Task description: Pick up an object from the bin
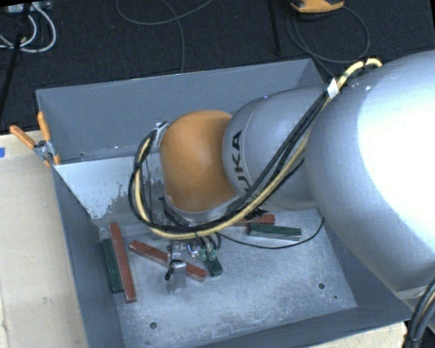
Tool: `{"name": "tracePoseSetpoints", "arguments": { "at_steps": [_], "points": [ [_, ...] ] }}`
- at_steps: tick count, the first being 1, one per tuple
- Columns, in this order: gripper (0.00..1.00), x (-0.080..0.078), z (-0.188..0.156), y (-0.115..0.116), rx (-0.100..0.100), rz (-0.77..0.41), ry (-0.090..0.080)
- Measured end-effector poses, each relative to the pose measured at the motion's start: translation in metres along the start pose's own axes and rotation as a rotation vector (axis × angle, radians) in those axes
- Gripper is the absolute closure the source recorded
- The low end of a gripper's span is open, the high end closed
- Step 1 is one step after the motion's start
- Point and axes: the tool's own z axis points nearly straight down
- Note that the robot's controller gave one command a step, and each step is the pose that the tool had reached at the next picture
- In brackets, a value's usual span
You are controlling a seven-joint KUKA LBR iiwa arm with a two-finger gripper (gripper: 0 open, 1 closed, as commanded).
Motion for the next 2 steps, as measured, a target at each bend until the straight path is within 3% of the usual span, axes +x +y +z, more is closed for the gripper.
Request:
{"name": "tracePoseSetpoints", "arguments": {
  "at_steps": [1,2],
  "points": [
    [1.0,-0.001,-0.002,-0.002,0.001,0.005,-0.001],
    [1.0,0.013,-0.148,-0.011,0.0,-0.052,-0.01]
  ]
}}
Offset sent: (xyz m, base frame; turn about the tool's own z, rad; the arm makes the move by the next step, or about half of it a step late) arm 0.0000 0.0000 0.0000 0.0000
